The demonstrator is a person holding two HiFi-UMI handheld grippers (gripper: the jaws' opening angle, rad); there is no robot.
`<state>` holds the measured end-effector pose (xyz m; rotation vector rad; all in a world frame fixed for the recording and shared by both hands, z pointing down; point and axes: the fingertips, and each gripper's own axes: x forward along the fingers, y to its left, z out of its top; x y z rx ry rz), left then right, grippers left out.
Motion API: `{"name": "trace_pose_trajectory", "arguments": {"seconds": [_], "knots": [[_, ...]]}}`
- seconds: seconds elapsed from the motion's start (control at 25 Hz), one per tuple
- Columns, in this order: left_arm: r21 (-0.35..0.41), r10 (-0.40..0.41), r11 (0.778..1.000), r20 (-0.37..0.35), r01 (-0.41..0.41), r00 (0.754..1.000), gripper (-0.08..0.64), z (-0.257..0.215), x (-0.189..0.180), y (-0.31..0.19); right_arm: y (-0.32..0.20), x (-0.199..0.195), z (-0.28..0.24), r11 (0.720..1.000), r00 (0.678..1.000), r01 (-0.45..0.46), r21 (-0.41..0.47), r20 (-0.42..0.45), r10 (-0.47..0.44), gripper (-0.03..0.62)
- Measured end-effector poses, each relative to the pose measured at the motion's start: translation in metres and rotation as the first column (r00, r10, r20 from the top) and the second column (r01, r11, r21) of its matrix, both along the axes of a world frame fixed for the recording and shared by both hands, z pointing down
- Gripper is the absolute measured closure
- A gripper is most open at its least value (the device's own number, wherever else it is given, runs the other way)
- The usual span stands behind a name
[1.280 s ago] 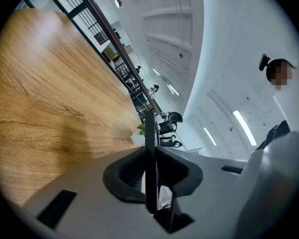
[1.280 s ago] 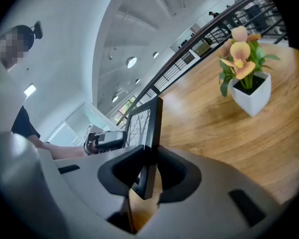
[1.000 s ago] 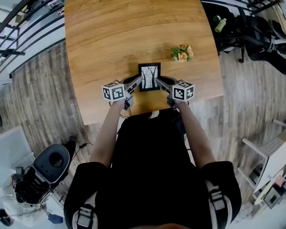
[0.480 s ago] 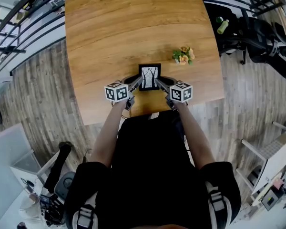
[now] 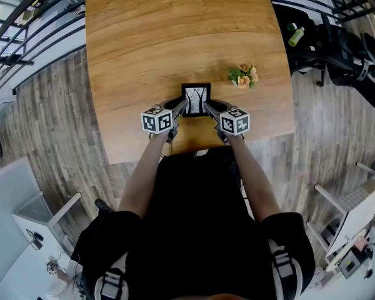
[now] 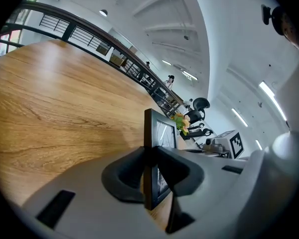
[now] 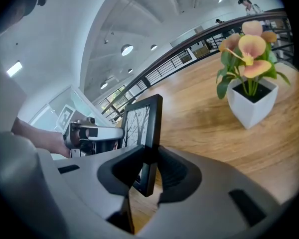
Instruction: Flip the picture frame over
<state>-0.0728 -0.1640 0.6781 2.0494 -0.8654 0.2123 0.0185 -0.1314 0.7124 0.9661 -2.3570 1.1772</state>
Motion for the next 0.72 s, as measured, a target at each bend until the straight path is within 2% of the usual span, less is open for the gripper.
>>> {"name": "trace_pose_trajectory", "arguments": {"seconds": [0.16, 0.72], "knots": [[0.001, -0.001, 1.000, 0.052, 0.001, 0.999, 0.468, 0.008, -0.004, -0.004, -0.005, -0.004, 0.006, 1.000, 0.999, 0.015, 0.006, -0.029, -0.015, 0.494], [-0.023, 0.004, 1.000, 0.109, -0.002, 0.994, 0.468, 0.028, -0.006, -0.009, -0.011, -0.007, 0.024, 0.999, 0.996, 0.029, -0.015, -0.083, -0.030, 0.494]]}}
